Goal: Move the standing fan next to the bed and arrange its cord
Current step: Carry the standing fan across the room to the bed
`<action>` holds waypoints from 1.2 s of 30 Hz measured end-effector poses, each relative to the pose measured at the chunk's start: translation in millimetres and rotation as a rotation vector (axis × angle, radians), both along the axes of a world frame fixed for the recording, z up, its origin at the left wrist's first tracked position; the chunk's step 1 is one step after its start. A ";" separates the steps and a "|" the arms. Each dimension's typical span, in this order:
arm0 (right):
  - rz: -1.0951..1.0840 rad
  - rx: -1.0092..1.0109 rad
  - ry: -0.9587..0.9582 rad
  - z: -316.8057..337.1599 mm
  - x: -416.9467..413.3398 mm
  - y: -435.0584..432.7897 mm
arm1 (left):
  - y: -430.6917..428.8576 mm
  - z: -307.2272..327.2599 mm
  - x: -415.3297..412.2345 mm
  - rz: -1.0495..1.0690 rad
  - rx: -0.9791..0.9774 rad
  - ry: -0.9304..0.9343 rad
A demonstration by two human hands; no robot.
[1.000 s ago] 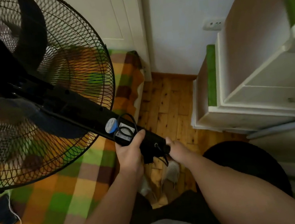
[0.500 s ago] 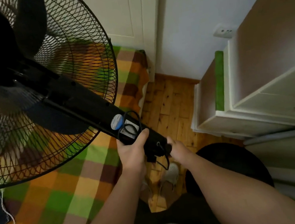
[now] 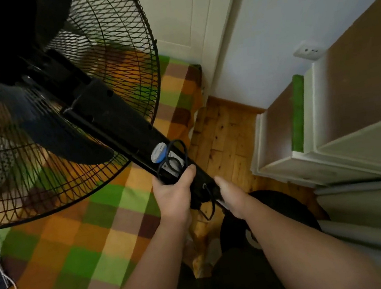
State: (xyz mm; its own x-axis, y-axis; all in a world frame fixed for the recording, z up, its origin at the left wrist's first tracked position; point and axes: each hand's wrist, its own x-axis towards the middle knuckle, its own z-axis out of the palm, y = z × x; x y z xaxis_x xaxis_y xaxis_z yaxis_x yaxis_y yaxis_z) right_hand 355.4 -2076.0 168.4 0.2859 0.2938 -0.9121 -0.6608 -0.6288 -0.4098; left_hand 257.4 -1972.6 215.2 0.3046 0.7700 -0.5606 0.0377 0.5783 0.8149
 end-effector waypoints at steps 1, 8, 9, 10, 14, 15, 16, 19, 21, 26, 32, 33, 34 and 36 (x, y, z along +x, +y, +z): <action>-0.026 0.015 0.019 -0.5 -1.5 3.7 | 1.4 -0.3 0.5 0.005 -0.005 0.001; -0.058 0.114 0.073 5.8 3.5 34.4 | 13.9 2.0 16.8 0.060 -0.039 -0.003; -0.084 0.142 0.074 4.7 4.7 36.8 | 14.0 2.9 20.4 0.060 -0.029 -0.004; -0.111 0.177 0.068 2.0 6.5 39.8 | 14.5 3.1 24.6 0.054 -0.008 -0.004; -0.205 0.311 0.095 -11.1 11.7 39.9 | 11.7 3.9 33.7 -0.003 0.078 -0.010; -0.212 0.333 0.103 -15.6 15.0 39.1 | 10.6 3.0 36.5 -0.006 0.091 -0.011; -0.225 0.349 0.111 -19.2 16.3 38.6 | 10.0 2.2 37.0 -0.013 0.100 -0.011; -0.233 0.365 0.097 -31.1 28.2 39.8 | 8.7 -1.5 46.2 -0.020 0.143 -0.008; -0.267 0.377 0.113 -37.9 39.7 42.9 | 6.8 -2.7 56.4 -0.019 0.170 -0.002; -0.317 0.387 0.165 -51.3 72.1 41.2 | -8.3 -2.6 90.1 0.000 0.250 0.054; -0.199 0.476 0.194 -66.2 124.9 18.6 | -40.8 -9.6 138.4 0.033 0.318 0.163; -0.210 0.506 0.208 -69.8 131.7 14.5 | -45.8 -12.1 145.9 0.032 0.331 0.170; -0.225 0.535 0.221 -72.5 138.1 10.5 | -50.4 -14.3 153.2 0.030 0.333 0.170; -0.224 0.564 0.217 -78.9 151.1 5.6 | -57.7 -20.6 167.0 0.030 0.334 0.170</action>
State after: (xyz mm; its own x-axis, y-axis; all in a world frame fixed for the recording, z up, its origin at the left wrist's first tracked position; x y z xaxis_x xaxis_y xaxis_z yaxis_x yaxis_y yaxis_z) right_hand 506.5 -2070.5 89.5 0.2219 0.6999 -0.6789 -0.8561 -0.1934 -0.4792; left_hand 424.4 -2030.3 194.5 0.2035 0.9262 -0.3174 0.1757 0.2843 0.9425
